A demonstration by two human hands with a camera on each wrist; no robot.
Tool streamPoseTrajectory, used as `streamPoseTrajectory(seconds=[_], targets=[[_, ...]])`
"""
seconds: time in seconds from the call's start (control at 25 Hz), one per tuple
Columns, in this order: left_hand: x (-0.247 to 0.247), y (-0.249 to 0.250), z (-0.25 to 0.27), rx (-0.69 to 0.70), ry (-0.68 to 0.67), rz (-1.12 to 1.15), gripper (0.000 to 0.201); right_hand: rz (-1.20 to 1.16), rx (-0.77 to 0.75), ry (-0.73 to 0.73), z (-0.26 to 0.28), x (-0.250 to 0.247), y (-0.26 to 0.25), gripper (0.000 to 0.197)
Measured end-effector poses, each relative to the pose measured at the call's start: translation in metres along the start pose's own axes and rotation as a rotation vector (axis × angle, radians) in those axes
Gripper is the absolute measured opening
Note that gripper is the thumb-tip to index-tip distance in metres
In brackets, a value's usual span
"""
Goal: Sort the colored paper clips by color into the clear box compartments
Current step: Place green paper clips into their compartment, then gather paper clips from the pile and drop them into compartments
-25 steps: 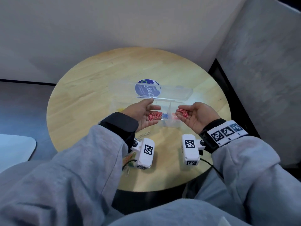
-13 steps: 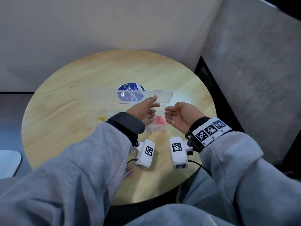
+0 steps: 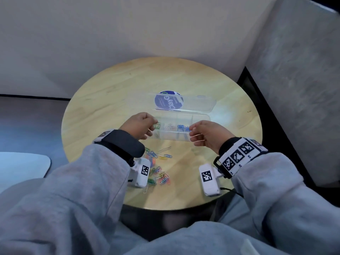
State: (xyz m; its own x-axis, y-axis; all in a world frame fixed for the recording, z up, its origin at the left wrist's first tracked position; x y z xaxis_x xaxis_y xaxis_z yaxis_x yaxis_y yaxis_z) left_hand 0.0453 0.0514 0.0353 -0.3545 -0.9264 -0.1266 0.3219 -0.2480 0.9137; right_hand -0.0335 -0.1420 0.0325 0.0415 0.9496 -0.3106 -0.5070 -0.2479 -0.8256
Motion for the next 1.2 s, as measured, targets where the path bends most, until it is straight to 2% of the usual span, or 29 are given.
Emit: streamPoseTrajectory(seconds=[0.12, 0.24, 0.32, 0.48, 0.72, 0.92, 1.08, 1.2], targets=[[-0.033, -0.02, 0.008, 0.018, 0.125, -0.237, 0.017, 0.189, -0.018, -0.036, -0.003, 0.021, 0.005, 0.016], [-0.051, -0.039, 0.017, -0.045, 0.118, -0.557, 0.004, 0.686, -0.093, -0.034, -0.007, 0.045, 0.007, 0.009], [-0.052, -0.049, 0.018, -0.106, 0.065, -0.694, 0.013, 0.955, -0.131, -0.024, -0.01, 0.057, 0.008, 0.021], [-0.044, -0.056, 0.012, -0.144, 0.027, -0.799, 0.037, 1.207, -0.162, -0.051, -0.02, 0.076, 0.008, 0.039], [-0.025, -0.06, -0.003, -0.092, -0.038, -0.938, 0.04, 1.305, -0.198, -0.062, -0.039, 0.094, 0.012, 0.049], [-0.019, -0.067, -0.012, -0.089, -0.082, -1.019, 0.026, 1.252, -0.222, -0.026, -0.044, 0.102, 0.013, 0.032], [-0.013, -0.068, -0.02, -0.067, -0.066, -1.015, 0.002, 1.231, -0.239, -0.043, -0.048, 0.104, 0.01, 0.024], [-0.011, -0.07, -0.025, -0.08, -0.081, -1.032, 0.005, 1.228, -0.231, -0.036, -0.048, 0.104, 0.011, 0.024]])
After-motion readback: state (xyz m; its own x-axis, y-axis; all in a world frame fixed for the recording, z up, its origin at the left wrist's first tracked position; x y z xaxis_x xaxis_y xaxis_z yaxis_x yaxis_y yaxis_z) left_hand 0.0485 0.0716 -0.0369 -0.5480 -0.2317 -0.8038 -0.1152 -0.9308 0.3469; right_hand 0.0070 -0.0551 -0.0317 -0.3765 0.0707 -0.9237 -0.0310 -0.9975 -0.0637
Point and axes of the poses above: each hand's wrist, its own z-axis away from the middle knuckle, its own x-axis out of the palm, y = z × x, the point moved 3 cm from there along -z, towards the middle knuckle, and after that the axes turned 13 degrees about z, right-handed, at the moved point
